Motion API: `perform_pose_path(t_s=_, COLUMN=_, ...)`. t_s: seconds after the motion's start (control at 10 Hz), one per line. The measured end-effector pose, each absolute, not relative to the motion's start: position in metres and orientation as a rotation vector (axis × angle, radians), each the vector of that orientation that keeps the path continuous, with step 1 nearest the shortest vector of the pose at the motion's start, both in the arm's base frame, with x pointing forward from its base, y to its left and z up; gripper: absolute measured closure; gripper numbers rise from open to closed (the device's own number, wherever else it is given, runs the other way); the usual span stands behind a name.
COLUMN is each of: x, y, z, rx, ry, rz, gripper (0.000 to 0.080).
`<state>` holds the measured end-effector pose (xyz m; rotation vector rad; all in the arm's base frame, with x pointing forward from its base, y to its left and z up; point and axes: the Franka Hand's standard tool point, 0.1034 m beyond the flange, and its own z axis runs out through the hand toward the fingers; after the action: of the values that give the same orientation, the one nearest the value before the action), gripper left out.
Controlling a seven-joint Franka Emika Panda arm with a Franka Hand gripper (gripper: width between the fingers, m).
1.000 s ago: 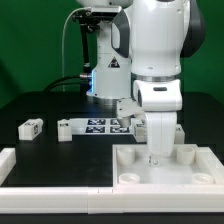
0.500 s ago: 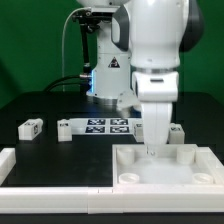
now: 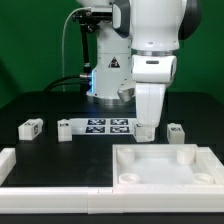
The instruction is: Assemble one leg
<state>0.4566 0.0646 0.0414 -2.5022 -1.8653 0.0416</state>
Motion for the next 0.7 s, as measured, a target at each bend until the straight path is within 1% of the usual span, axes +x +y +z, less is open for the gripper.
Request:
perform_pose_path(t_s=0.2, x=0.457, y=0.065, z=0.041, rx=-2.638, ry=-1.670, rz=0.044, gripper=0.0150)
perform_pose_path(t_s=0.3, x=0.456, y=0.065, z=0.041, rx=-2.740, ry=-1.493, rz=0.044, gripper=0.0150)
perform_pose_path(t_s=0.5, x=0.444, y=0.066, z=0.042, rx=-2.944, ry=-0.978, rz=0.041, gripper=0.0150)
perform_pose_path(t_s=0.7, x=0.434, y=0.079, z=0.043, rx=-3.052, ry=-0.489, rz=0.062, gripper=0.0150)
